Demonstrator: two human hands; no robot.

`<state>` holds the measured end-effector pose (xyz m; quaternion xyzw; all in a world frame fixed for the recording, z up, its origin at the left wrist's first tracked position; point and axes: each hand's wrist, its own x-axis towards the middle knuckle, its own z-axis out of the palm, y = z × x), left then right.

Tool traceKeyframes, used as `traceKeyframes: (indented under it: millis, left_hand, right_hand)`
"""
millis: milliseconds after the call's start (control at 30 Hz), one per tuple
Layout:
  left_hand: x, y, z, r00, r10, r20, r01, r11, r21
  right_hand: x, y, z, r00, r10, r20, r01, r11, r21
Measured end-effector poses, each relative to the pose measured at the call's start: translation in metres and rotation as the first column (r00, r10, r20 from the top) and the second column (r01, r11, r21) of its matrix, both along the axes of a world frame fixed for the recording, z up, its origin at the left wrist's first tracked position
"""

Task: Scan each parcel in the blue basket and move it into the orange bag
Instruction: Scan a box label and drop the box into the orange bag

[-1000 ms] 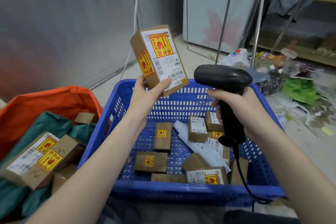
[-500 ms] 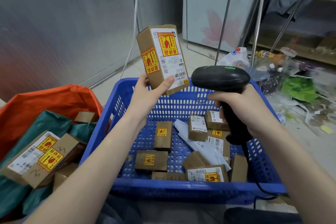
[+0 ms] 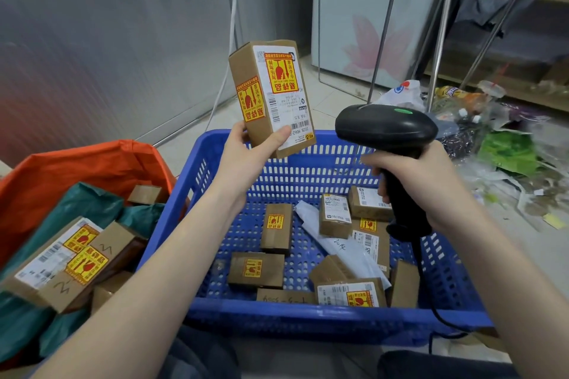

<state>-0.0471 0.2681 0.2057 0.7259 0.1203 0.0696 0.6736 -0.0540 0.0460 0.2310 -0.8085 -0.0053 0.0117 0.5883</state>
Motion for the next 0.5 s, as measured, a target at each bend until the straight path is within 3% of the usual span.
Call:
traceKeyframes:
  millis: [367,500]
  left_hand:
    - [-0.024,0.045,0.036,0.983,0.176,0.045,-0.168,0.976,-0.138]
    - [-0.052,0.097,0.043,0.954,0.289,0.086,-0.288,0.957,-0.020]
  right_hand:
    - [-0.011,0.046,0.016,0.990,0.120,-0.067,-0.099,0.961,0.259]
    - [-0.017,0.091,0.024,0.979,0.197,-0.045,-0.178,0.947,0.266]
